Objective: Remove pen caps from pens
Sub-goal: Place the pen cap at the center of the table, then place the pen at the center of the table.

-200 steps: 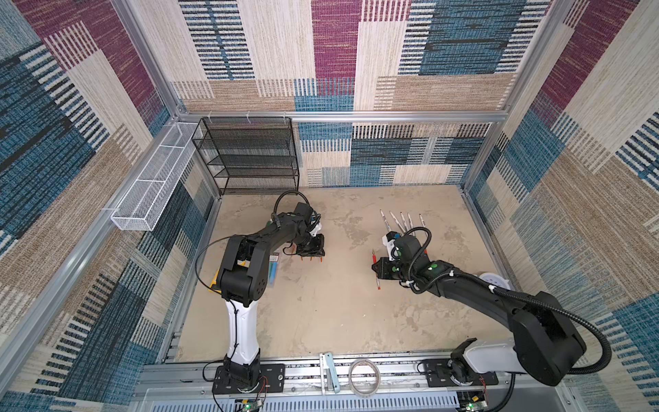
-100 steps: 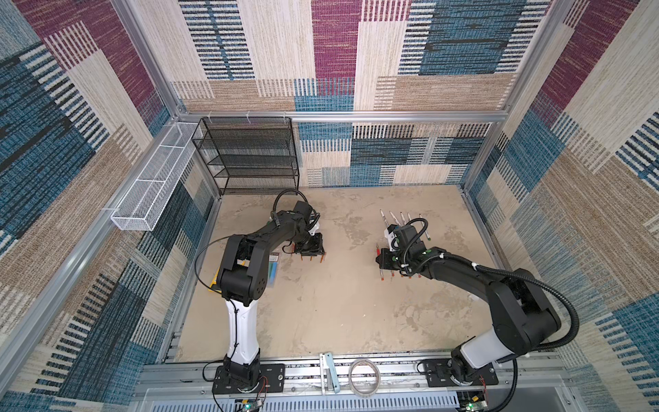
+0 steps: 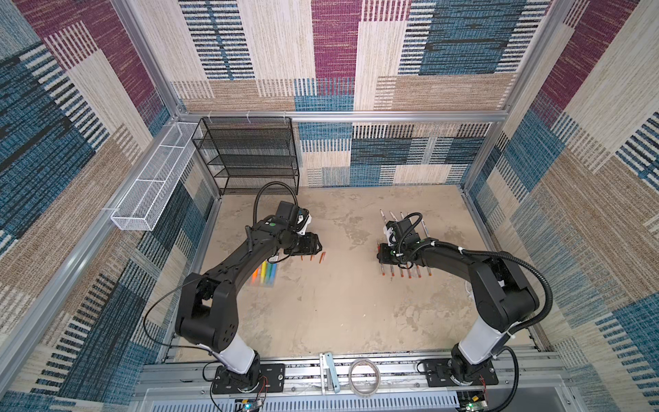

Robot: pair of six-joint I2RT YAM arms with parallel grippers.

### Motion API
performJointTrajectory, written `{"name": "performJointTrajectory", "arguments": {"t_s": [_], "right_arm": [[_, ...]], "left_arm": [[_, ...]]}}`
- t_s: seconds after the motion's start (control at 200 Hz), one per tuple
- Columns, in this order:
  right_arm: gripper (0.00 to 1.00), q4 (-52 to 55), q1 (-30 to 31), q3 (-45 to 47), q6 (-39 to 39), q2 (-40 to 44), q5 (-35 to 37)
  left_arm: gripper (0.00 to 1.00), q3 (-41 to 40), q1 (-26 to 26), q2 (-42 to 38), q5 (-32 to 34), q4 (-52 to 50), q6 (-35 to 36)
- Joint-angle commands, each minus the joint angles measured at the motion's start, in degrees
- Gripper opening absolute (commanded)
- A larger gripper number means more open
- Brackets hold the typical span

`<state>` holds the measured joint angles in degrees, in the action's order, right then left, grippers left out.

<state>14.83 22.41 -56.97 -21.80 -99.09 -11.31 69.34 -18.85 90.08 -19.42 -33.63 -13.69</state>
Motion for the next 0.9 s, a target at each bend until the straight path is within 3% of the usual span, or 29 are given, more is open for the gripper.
{"name": "performJointTrajectory", "arguments": {"t_s": [0.0, 0.225, 0.351, 0.521, 0.631, 0.891], "right_arm": [[0.05, 0.3, -0.18, -1.2, 0.96, -1.11, 1.29], [0.06, 2.59, -0.18, -1.83, -0.1, -1.82, 4.57], [0.06, 4.07, -0.18, -2.91, 0.01, -3.25, 8.83], [0.09, 3.22, -0.18, -3.18, -0.2, -4.64, 8.73], [0.11, 4.07, -0.18, -3.91, -0.42, -5.96, 9.44], [0.19, 4.32, -0.18, -4.45, -0.55, -6.41, 9.48]], "left_arm": [[0.69, -4.66, 0.3, -6.04, 3.18, 5.73, 4.9], [0.77, -11.5, 3.99, -14.97, 2.98, 8.59, 9.5], [0.8, -12.39, 7.43, -16.57, 1.11, 9.37, 10.25], [0.84, -13.39, 11.69, -18.51, 0.44, 10.03, 9.82], [1.0, -13.88, 14.15, -19.23, -0.99, 10.1, 8.9], [0.99, -14.41, 17.94, -20.38, -0.97, 10.7, 9.21]]}}
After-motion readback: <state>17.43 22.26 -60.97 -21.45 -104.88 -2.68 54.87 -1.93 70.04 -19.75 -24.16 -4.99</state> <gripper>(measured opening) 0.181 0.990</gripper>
